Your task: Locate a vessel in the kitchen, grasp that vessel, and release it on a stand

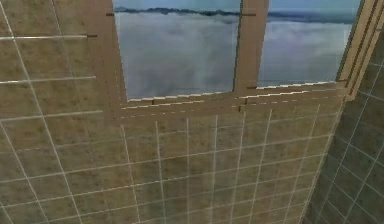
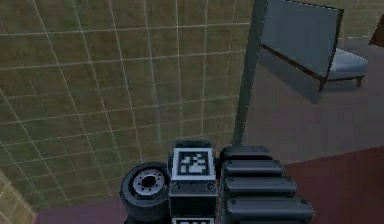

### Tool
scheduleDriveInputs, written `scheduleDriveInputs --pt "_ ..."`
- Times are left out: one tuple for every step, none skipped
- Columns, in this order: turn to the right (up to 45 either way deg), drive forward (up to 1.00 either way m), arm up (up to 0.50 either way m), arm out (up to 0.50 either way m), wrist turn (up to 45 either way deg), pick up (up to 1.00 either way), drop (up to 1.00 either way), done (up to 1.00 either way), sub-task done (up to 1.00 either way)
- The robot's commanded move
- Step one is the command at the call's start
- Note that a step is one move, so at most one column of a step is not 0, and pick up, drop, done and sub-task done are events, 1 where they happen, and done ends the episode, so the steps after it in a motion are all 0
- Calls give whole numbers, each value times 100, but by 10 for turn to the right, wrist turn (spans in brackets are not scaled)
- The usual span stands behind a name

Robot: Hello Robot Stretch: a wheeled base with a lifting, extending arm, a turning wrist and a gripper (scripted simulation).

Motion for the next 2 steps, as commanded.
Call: scheduleDriveInputs --pt "330 0 0 0 0 0 0 0 0" --pt "-360 0 0 0 0 0 0 0 0"
